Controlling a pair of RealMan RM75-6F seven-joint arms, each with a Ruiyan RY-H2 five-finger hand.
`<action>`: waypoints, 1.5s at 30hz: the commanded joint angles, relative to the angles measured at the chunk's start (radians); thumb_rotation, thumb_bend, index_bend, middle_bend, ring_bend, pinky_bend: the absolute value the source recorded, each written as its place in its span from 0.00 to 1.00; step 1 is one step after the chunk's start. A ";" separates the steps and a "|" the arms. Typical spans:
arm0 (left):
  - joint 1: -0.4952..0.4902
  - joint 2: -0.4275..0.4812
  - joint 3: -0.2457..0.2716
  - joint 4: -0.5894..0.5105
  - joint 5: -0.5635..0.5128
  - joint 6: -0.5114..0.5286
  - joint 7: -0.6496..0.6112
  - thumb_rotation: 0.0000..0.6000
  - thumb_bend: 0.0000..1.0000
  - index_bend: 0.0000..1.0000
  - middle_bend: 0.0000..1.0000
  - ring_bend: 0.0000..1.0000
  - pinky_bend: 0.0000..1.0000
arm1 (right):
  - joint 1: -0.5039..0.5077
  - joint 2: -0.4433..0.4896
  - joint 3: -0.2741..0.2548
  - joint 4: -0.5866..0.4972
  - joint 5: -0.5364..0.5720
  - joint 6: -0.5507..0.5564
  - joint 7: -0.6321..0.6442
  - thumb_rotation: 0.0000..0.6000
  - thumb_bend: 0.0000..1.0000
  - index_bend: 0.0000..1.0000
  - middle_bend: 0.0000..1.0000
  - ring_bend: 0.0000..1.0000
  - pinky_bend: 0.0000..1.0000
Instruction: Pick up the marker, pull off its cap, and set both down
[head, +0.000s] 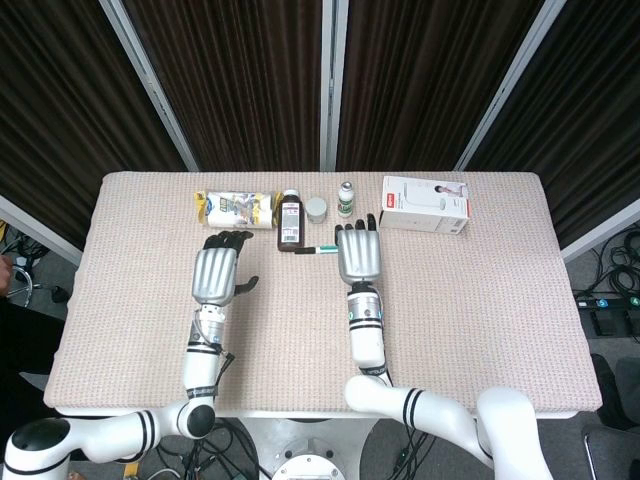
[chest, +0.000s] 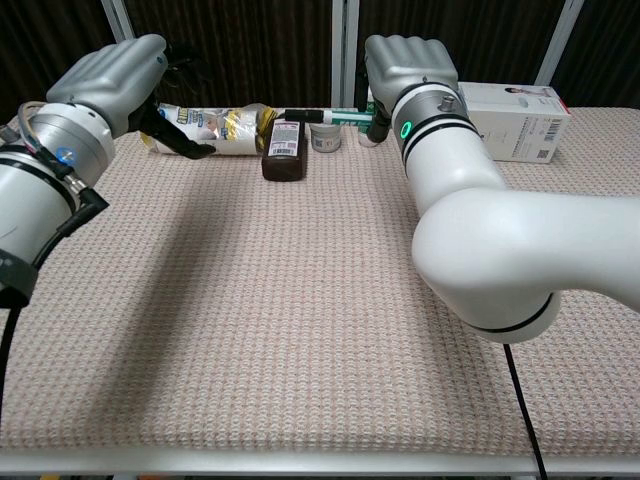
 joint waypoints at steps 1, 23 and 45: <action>-0.017 -0.013 -0.020 -0.007 -0.022 -0.003 0.017 1.00 0.17 0.28 0.30 0.25 0.28 | 0.017 -0.007 0.002 0.019 -0.010 -0.018 0.035 1.00 0.26 0.65 0.59 0.32 0.18; -0.106 -0.106 -0.105 0.063 -0.109 0.016 0.042 1.00 0.21 0.41 0.43 0.38 0.40 | 0.033 -0.004 -0.037 0.040 -0.039 -0.037 0.146 1.00 0.26 0.65 0.59 0.33 0.19; -0.184 -0.117 -0.122 0.055 -0.205 0.038 0.238 1.00 0.22 0.49 0.49 0.41 0.42 | 0.092 -0.067 -0.018 0.114 -0.022 -0.039 0.142 1.00 0.26 0.65 0.59 0.33 0.19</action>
